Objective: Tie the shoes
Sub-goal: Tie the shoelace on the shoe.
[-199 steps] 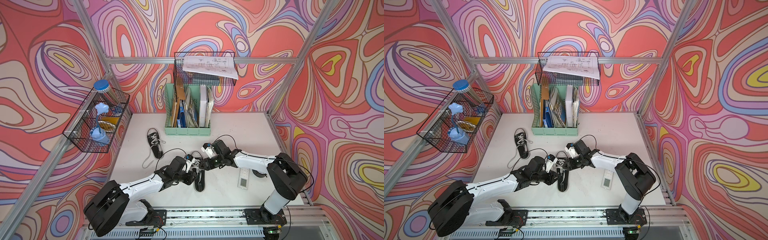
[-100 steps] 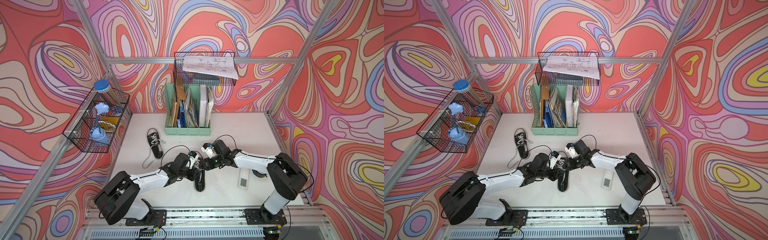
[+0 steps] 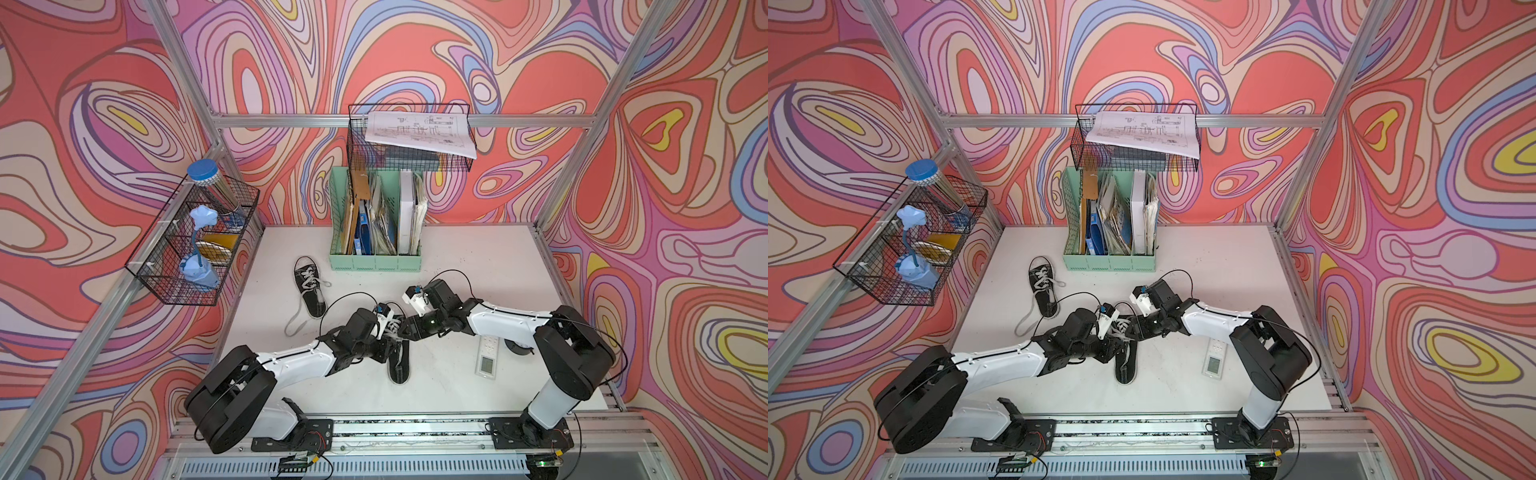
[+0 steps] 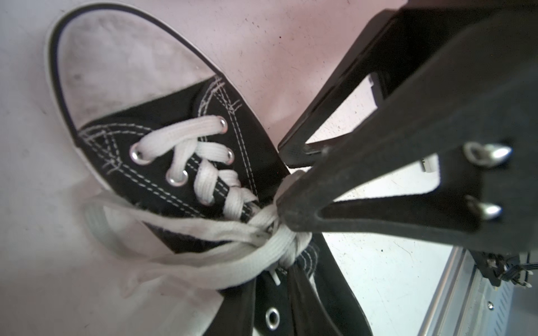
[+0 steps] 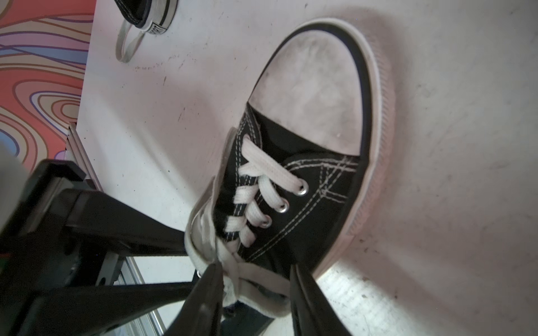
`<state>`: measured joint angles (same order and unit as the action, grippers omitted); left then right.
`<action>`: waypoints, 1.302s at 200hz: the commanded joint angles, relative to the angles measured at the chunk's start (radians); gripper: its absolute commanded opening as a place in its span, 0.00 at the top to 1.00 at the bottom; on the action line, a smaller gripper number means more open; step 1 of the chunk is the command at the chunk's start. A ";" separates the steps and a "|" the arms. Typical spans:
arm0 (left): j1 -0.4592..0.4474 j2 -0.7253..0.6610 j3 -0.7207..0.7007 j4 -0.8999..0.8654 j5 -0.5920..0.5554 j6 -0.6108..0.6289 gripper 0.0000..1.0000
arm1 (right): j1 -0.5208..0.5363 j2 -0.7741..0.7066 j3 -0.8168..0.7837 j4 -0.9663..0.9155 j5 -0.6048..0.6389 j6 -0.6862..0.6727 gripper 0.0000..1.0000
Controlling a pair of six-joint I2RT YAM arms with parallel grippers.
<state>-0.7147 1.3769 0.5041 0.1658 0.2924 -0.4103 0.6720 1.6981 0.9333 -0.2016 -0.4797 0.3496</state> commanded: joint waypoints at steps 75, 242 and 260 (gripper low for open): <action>-0.003 0.107 0.001 0.053 0.051 0.018 0.78 | 0.006 0.000 -0.002 0.006 -0.002 -0.010 0.60; -0.003 -0.037 0.000 -0.103 0.027 0.021 0.93 | 0.006 -0.019 -0.004 -0.020 0.003 -0.025 0.60; -0.003 -0.021 0.002 -0.089 0.048 0.014 0.89 | 0.006 -0.034 -0.003 -0.030 0.005 -0.029 0.59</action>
<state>-0.7147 1.3346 0.5076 0.0929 0.3126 -0.4068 0.6720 1.6978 0.9329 -0.2050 -0.4793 0.3408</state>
